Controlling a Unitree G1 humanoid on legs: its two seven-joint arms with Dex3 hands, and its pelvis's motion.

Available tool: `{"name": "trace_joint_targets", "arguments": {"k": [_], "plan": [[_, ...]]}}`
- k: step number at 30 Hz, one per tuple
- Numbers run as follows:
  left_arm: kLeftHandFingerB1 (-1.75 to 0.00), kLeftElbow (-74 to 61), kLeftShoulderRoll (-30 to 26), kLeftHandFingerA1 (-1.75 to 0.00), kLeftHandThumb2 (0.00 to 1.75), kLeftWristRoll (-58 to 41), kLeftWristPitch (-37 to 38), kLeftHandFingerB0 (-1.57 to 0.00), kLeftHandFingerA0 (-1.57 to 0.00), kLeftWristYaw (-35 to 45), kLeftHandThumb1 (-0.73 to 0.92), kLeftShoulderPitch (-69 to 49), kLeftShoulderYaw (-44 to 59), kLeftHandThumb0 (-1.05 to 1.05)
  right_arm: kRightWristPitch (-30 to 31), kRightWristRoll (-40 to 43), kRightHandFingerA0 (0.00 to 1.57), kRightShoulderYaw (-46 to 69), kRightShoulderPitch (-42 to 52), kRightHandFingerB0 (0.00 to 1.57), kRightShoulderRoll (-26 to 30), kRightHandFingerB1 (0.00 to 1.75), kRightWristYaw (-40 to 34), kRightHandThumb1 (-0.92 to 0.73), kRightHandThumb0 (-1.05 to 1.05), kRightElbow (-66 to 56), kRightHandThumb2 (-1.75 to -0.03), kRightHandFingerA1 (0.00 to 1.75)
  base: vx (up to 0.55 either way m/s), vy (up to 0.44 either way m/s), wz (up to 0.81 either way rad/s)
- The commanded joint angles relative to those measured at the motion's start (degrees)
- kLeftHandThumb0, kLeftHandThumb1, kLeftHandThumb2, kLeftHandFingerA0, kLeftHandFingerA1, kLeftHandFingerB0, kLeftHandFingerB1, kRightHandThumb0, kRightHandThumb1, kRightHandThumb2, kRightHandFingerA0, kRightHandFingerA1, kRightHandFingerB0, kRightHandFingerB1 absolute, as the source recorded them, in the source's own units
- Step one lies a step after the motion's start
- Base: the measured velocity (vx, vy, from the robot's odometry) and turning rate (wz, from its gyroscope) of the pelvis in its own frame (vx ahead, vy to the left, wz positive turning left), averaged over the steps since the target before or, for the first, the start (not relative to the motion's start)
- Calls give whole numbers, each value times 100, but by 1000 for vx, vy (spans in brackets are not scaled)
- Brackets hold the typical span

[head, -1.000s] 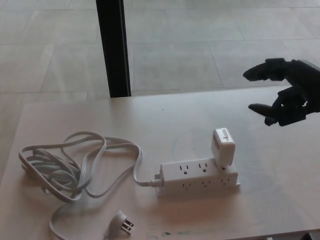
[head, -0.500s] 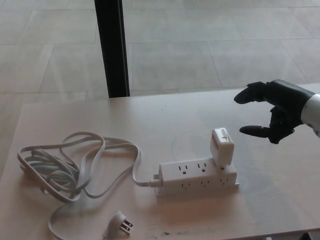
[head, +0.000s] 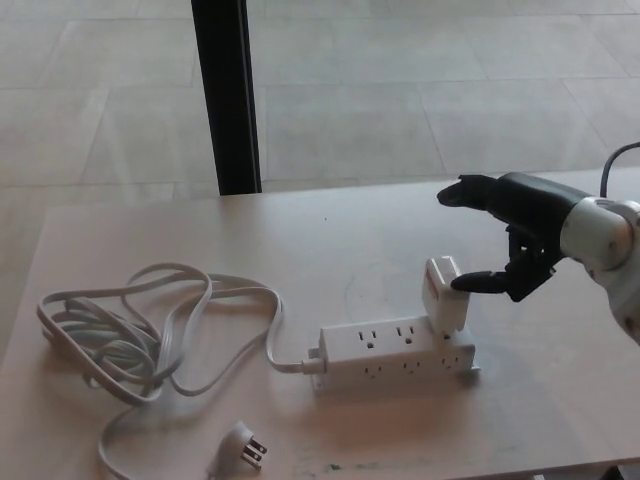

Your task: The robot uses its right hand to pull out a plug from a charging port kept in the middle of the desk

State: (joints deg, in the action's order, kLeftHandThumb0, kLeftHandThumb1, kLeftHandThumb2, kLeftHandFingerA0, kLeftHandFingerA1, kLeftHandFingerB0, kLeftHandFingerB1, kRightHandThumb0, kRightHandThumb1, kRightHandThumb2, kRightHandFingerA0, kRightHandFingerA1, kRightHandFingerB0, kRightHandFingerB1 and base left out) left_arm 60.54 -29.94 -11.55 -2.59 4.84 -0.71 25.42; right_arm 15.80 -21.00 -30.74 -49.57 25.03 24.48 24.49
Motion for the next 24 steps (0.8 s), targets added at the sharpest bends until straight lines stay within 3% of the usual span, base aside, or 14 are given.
{"name": "trace_joint_targets", "arguments": {"k": [1,3,4,8,10,11,13,14,15,19,20,21,22,24], "plan": [[-66,51,-178,-81,78,92,202,-83,-85,-38,30,-35,-36,-105,3,-228,77,20,168,4,8,22,217,-46,-89,-19,-81,134,0,0,0],[-67,9,-176,-83,78,106,201,-80,-78,-45,30,-62,-49,-105,-35,-245,64,34,198,3,15,24,250,-54,-83,-1,-59,138,0,0,0],[-66,-14,-171,-82,79,125,170,-80,-79,-99,30,-62,-64,-105,-77,-259,76,41,220,3,26,22,253,-46,-88,18,-82,126,0,0,0],[-68,-27,-180,-81,80,107,152,-78,-84,-75,33,-68,-66,-105,-101,-285,63,96,252,14,32,12,284,-46,-82,11,-90,115,0,0,0],[-66,2,-183,-80,85,168,165,-78,-85,-142,38,0,-128,-105,-171,-330,58,98,210,6,75,25,321,-51,-85,35,-60,129,0,0,0],[-69,11,-193,-78,85,191,181,-85,-84,-148,37,3,-154,-105,-158,-326,67,111,226,4,74,24,339,-42,-77,6,-88,114,0,0,0],[-67,51,-200,-79,87,196,183,-80,-86,-160,40,31,-167,-104,-170,-353,64,109,214,5,50,26,347,-42,-76,40,-88,110,0,0,0],[-70,54,-200,-79,86,195,175,-79,-88,-166,36,39,-167,-105,-162,-373,63,107,210,8,35,30,346,-52,-80,41,-58,133,0,0,0],[-70,49,-198,-79,84,187,143,-72,-85,-168,33,61,-162,-102,-148,-398,78,101,203,4,13,36,335,-42,-84,38,-80,132,0,0,0],[-69,108,-198,-77,84,187,131,-64,-75,-181,35,107,-161,-101,-396,-452,81,39,109,7,-149,34,254,-46,-89,287,-80,141,0,0,0],[-69,116,-199,-78,57,183,124,-63,-80,-185,51,115,-157,-101,-457,-469,82,45,110,7,-165,37,226,-44,-85,318,-79,141,0,0,0],[-69,125,-200,-78,57,177,111,-63,-80,-191,51,124,-151,-101,-545,-490,82,52,113,7,-187,37,184,-44,-85,360,-79,141,0,0,0],[-72,52,-191,-80,57,156,84,-60,-79,-184,52,88,-134,-101,-519,-569,74,-6,100,12,-238,31,185,-52,-77,315,-60,151,0,0,0],[-73,44,-186,-82,58,154,87,-64,-81,-197,52,82,-125,-101,-560,-612,83,1,140,10,-252,39,156,-45,-82,298,-77,143,0,0,0]]}}
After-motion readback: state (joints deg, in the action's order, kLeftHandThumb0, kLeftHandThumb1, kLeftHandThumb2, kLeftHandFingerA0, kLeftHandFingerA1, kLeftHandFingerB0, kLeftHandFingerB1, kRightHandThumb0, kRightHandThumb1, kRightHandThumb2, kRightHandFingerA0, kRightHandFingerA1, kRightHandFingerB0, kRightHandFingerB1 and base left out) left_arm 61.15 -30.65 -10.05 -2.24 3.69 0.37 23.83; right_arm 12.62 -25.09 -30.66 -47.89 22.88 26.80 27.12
